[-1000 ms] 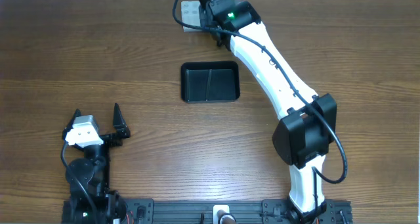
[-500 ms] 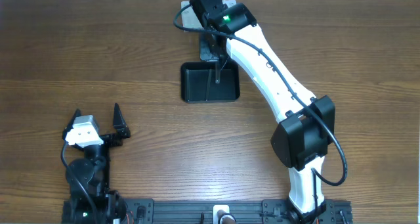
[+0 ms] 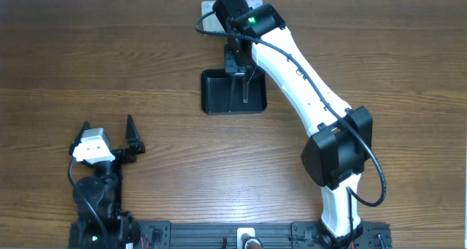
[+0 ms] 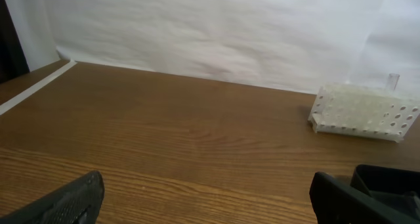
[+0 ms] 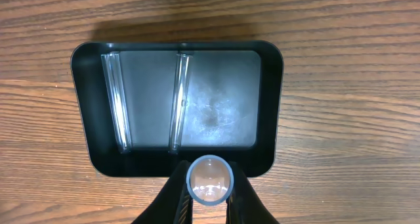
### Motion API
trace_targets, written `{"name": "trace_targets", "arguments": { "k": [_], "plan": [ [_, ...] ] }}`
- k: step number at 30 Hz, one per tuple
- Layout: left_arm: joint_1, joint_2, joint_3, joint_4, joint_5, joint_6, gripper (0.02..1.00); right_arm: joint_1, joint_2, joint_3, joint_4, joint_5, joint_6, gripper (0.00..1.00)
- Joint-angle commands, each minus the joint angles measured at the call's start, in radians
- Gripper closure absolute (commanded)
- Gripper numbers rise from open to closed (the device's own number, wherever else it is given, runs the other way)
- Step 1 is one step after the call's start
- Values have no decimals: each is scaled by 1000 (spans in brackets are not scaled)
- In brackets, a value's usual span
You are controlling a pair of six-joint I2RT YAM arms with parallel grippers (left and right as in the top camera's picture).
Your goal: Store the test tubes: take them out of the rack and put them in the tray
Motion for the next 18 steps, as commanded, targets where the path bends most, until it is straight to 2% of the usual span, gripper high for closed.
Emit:
{"name": "trace_targets", "arguments": {
  "k": [1, 18],
  "plan": [
    [7, -7, -4, 2, 3, 11, 20, -8, 42, 16, 8, -8, 13, 873],
    [7, -7, -4, 2, 3, 11, 20, -26, 139, 16, 68, -8, 33, 879]
  ]
}}
